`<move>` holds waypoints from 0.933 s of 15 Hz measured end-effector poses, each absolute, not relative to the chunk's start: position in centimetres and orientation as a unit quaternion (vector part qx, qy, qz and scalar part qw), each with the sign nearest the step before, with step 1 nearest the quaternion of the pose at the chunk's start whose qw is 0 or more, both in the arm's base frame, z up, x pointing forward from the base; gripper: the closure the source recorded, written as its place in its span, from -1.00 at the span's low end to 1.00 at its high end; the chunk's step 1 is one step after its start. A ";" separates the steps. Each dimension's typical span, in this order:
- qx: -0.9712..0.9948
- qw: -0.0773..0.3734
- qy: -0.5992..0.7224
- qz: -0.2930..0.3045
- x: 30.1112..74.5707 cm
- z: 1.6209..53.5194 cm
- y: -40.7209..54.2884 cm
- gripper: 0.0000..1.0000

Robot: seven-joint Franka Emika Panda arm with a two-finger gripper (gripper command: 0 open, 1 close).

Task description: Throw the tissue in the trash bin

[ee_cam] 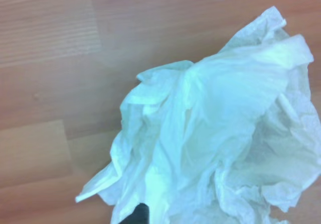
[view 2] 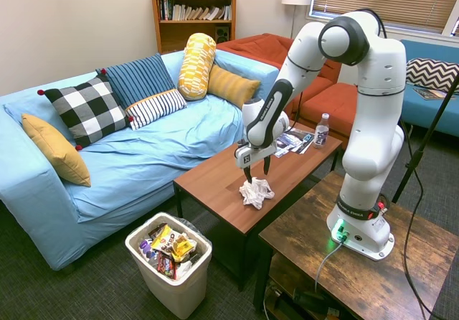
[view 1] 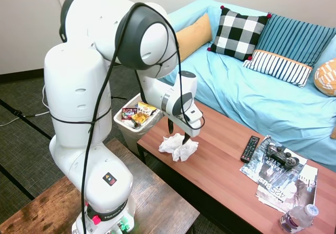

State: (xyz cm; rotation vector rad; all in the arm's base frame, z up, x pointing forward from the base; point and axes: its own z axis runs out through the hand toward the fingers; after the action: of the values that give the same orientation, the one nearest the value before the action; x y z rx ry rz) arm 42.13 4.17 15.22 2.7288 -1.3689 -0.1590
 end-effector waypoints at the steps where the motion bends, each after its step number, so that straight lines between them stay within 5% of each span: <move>1: 0.891 0.044 -0.450 -0.052 42.3 14.2 4.3 -1.00; 6: 0.887 0.045 -0.458 -0.046 44.0 10.4 4.8 -1.00; 7: 0.886 0.047 -0.460 -0.047 44.3 9.9 4.9 1.00; 14: 0.885 0.051 -0.459 -0.050 44.3 8.9 5.7 1.00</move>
State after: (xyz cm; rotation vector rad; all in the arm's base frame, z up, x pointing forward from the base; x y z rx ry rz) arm 44.27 5.68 8.87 2.6940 -1.3981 -0.1531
